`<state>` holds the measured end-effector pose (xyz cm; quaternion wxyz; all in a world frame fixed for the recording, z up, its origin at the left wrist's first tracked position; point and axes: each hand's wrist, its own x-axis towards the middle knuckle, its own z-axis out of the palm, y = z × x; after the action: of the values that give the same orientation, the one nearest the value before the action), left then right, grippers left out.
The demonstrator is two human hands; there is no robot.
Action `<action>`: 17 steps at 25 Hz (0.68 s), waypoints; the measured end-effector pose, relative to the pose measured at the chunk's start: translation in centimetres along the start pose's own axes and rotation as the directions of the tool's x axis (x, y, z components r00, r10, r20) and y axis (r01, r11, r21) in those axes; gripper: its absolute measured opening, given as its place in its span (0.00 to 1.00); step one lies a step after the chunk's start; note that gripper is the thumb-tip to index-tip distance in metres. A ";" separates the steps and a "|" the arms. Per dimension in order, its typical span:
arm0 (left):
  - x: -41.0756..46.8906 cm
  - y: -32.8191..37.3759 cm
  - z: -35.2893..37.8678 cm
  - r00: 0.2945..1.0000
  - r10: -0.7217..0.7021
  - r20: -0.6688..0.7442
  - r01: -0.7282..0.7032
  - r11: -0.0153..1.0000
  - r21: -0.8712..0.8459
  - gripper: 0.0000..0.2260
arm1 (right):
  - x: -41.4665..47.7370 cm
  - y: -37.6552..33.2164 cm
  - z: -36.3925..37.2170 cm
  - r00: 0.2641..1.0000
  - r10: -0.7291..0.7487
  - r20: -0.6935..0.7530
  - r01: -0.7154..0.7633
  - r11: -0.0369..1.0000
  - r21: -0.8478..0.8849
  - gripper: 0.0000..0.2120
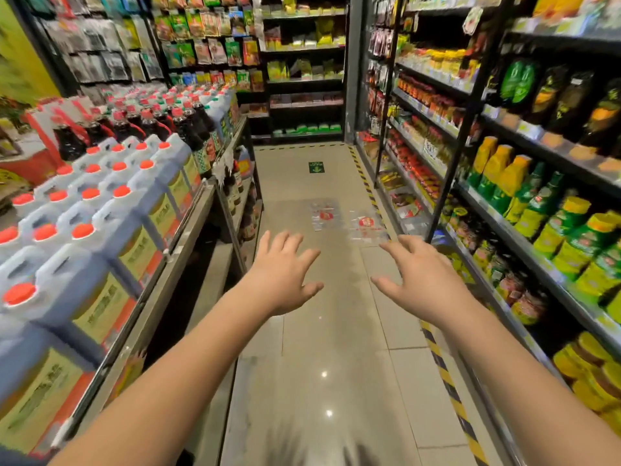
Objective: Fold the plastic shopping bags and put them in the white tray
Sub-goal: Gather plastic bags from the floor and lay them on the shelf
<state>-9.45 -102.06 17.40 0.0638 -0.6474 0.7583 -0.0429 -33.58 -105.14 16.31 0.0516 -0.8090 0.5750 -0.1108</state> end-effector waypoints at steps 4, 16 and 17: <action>10.7 -2.1 1.9 1.000 0.020 0.007 -0.020 1.000 -0.006 0.31 | 9.7 2.9 2.4 1.000 0.023 0.012 -0.023 1.000 0.010 0.32; 49.7 -17.3 5.5 0.996 0.060 0.065 -0.057 0.997 -0.056 0.30 | 48.8 7.7 9.2 0.983 0.113 0.145 -0.107 0.993 -0.052 0.32; 52.6 -18.2 5.5 0.995 0.071 0.075 -0.067 0.996 -0.058 0.30 | 51.5 8.3 9.6 0.980 0.122 0.157 -0.117 0.992 -0.042 0.32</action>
<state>1.12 -156.75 12.55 0.0765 -0.6235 0.7781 0.0051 -22.70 -156.83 11.44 0.0907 -0.7799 0.6185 -0.0331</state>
